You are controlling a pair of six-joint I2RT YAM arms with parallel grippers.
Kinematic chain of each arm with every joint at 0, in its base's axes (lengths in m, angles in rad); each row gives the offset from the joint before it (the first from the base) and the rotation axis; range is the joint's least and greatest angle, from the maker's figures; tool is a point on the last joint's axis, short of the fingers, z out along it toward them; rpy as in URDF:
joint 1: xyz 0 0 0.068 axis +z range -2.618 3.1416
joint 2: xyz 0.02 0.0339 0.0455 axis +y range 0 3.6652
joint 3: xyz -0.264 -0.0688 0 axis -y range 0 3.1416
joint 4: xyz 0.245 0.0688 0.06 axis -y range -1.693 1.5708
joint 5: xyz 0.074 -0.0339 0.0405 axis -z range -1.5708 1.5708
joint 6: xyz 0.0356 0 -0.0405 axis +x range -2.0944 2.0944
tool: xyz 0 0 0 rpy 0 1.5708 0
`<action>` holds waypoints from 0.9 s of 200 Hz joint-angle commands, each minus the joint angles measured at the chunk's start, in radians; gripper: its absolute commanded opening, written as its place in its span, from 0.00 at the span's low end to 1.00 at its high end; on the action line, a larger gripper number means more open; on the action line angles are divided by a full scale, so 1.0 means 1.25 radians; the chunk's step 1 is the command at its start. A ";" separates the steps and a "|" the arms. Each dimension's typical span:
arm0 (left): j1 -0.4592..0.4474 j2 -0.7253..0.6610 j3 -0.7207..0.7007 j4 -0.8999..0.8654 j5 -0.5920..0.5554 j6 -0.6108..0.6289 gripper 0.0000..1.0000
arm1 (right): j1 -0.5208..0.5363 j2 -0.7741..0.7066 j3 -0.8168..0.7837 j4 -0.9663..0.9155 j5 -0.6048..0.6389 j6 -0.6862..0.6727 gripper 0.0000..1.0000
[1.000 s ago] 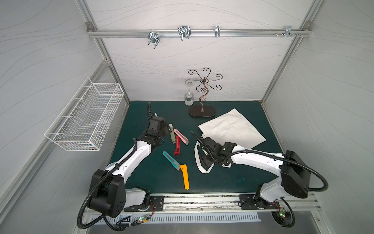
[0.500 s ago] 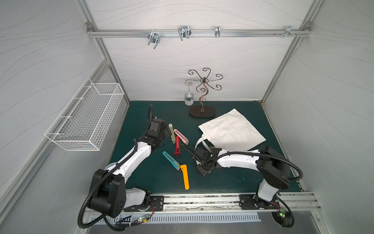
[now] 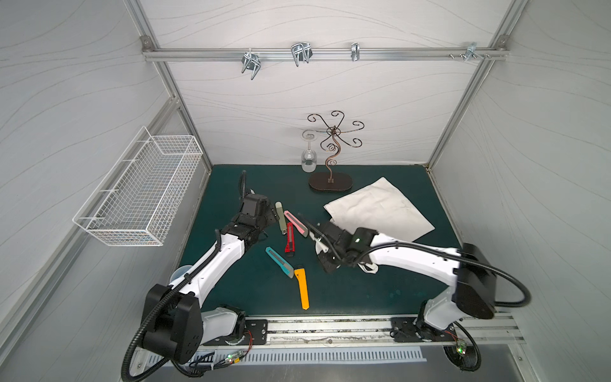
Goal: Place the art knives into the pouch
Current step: Open the pouch at the center of the board.
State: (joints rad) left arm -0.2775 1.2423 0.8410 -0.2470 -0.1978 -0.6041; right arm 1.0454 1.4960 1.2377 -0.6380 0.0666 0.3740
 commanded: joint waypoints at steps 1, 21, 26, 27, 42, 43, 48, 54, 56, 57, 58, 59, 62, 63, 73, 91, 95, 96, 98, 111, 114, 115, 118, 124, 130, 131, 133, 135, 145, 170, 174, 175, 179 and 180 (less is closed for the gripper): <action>0.000 -0.010 0.042 -0.005 0.001 0.006 0.75 | -0.161 -0.148 0.064 -0.062 -0.106 0.025 0.00; -0.001 -0.002 0.051 -0.006 0.029 0.010 0.75 | -0.379 -0.240 0.026 -0.025 -0.164 0.078 0.00; -0.001 0.001 0.052 -0.005 0.035 0.010 0.75 | -0.432 -0.253 0.009 -0.025 -0.165 0.090 0.00; -0.001 0.001 0.052 -0.004 0.037 0.010 0.75 | -0.437 -0.254 0.006 -0.025 -0.165 0.092 0.00; -0.006 0.008 0.049 0.007 0.052 0.010 0.74 | -0.552 -0.259 -0.055 -0.006 -0.155 0.105 0.00; -0.006 0.009 0.049 0.008 0.053 0.010 0.74 | -0.558 -0.257 -0.060 -0.004 -0.153 0.107 0.00; -0.010 0.011 0.048 0.012 0.056 0.010 0.74 | -0.585 -0.247 -0.083 0.007 -0.151 0.109 0.00; -0.013 0.013 0.047 0.017 0.057 0.010 0.74 | -0.611 -0.229 -0.108 0.020 -0.153 0.116 0.00; -0.014 0.014 0.047 0.018 0.057 0.010 0.74 | -0.619 -0.221 -0.114 0.022 -0.154 0.119 0.00; -0.015 0.014 0.047 0.018 0.058 0.010 0.74 | -0.623 -0.218 -0.118 0.023 -0.155 0.120 0.00; -0.016 0.015 0.046 0.019 0.058 0.010 0.74 | -0.627 -0.214 -0.122 0.025 -0.157 0.122 0.00; -0.016 0.015 0.045 0.019 0.059 0.010 0.74 | -0.632 -0.209 -0.124 0.027 -0.159 0.121 0.00; -0.018 0.017 0.045 0.021 0.060 0.010 0.74 | -0.643 -0.196 -0.133 0.032 -0.165 0.125 0.00; -0.019 0.017 0.045 0.021 0.061 0.010 0.74 | -0.647 -0.191 -0.137 0.034 -0.166 0.128 0.00; -0.026 0.020 0.044 0.026 0.064 0.010 0.73 | -0.671 -0.141 -0.161 0.053 -0.166 0.132 0.00; -0.041 0.023 0.042 0.030 0.065 0.007 0.73 | -0.704 -0.045 -0.173 0.070 -0.147 0.138 0.00; -0.047 0.022 0.039 0.032 0.063 0.007 0.73 | -0.711 -0.027 -0.171 0.071 -0.147 0.139 0.00; -0.048 0.023 0.039 0.032 0.063 0.008 0.73 | -0.712 -0.021 -0.170 0.071 -0.147 0.139 0.00; -0.050 0.023 0.040 0.033 0.062 0.007 0.73 | -0.717 -0.013 -0.167 0.071 -0.148 0.140 0.00; -0.063 0.023 0.034 0.039 0.056 0.006 0.73 | -0.725 0.046 -0.143 0.074 -0.136 0.123 0.12; -0.065 0.023 0.033 0.040 0.055 0.006 0.73 | -0.725 0.059 -0.133 0.068 -0.131 0.115 0.18; -0.066 0.023 0.032 0.041 0.055 0.005 0.73 | -0.725 0.064 -0.129 0.064 -0.129 0.112 0.19; -0.068 0.024 0.031 0.042 0.055 0.005 0.73 | -0.725 0.076 -0.116 0.052 -0.129 0.104 0.24; -0.072 0.024 0.029 0.044 0.057 0.004 0.73 | -0.724 0.094 -0.092 0.028 -0.125 0.093 0.33; -0.074 0.026 0.029 0.042 0.057 0.005 0.73 | -0.719 0.097 -0.078 0.015 -0.114 0.081 0.42; -0.075 0.026 0.029 0.043 0.057 0.005 0.73 | -0.718 0.095 -0.077 0.014 -0.111 0.079 0.44; -0.076 0.025 0.028 0.043 0.056 0.005 0.73 | -0.714 0.090 -0.076 0.012 -0.104 0.075 0.47; -0.077 0.026 0.029 0.041 0.056 0.005 0.73 | -0.711 0.086 -0.075 0.010 -0.098 0.071 0.49; -0.080 0.022 0.026 0.040 0.057 0.007 0.73 | -0.685 0.044 -0.077 0.000 -0.048 0.056 0.62; -0.081 0.012 0.028 0.038 0.059 0.007 0.74 | -0.568 -0.042 -0.055 -0.046 0.018 -0.021 0.83; -0.081 0.011 0.030 0.036 0.059 0.007 0.74 | -0.544 -0.048 -0.048 -0.055 0.030 -0.037 0.83; -0.081 0.011 0.030 0.036 0.059 0.007 0.74 | -0.537 -0.049 -0.047 -0.058 0.034 -0.041 0.83; -0.081 0.010 0.032 0.034 0.059 0.007 0.74 | -0.512 -0.056 -0.044 -0.068 0.054 -0.051 0.83; -0.080 0.011 0.033 0.034 0.059 0.007 0.74 | -0.506 -0.056 -0.043 -0.070 0.060 -0.054 0.83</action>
State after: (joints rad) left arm -0.3752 1.2648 0.8577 -0.2344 -0.1188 -0.5976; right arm 0.2707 1.5066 1.1339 -0.6277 0.0299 0.4221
